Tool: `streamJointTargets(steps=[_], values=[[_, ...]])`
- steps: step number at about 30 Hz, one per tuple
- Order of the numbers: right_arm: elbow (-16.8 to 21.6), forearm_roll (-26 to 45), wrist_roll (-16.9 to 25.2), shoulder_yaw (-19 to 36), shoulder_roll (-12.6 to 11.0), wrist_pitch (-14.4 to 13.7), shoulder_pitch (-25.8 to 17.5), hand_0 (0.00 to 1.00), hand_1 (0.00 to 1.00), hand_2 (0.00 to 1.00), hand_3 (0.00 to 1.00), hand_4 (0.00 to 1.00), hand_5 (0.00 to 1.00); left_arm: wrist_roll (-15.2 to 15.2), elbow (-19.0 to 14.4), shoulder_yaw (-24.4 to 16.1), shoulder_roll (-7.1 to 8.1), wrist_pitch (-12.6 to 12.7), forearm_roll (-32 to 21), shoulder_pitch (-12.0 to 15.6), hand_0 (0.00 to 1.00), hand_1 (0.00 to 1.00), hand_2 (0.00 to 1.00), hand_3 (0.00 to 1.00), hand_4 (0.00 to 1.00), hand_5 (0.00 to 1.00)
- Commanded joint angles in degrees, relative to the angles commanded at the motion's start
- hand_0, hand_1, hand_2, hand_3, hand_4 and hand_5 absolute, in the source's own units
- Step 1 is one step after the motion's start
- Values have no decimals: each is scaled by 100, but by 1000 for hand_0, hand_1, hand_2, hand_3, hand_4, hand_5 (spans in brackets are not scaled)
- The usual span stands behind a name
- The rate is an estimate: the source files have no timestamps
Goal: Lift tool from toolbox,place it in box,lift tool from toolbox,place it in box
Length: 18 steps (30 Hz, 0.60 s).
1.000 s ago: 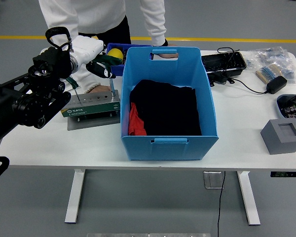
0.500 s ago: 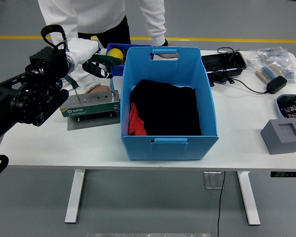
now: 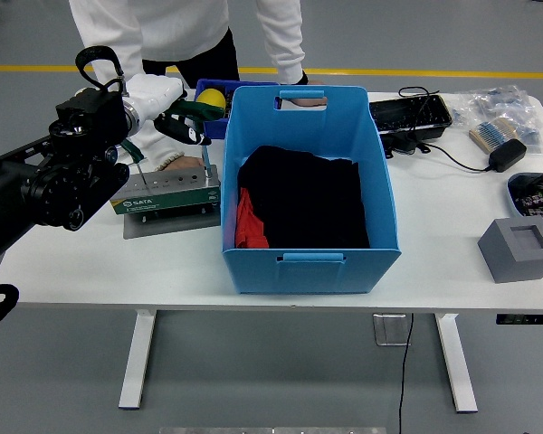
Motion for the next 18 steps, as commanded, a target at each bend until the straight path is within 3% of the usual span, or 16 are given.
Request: streamJointTargets(steps=[14,15,18], values=[[-1,1,0,-7,-4,5,17,655,640,717,567,805,695,-6,157,134,-87,198,-885,25,183,118,136,212,998,666],[-1,1,0,-7,-5,6,20,655,640,717,567,804,694,-15,177,143,-95,218,-922,28,160,78,108,157,998,685],[-4,4,1,-11,-5,7,27,655,640,717,567,804,694,-37,226,176,-115,277,-1003,36,160,78,108,157,998,685]])
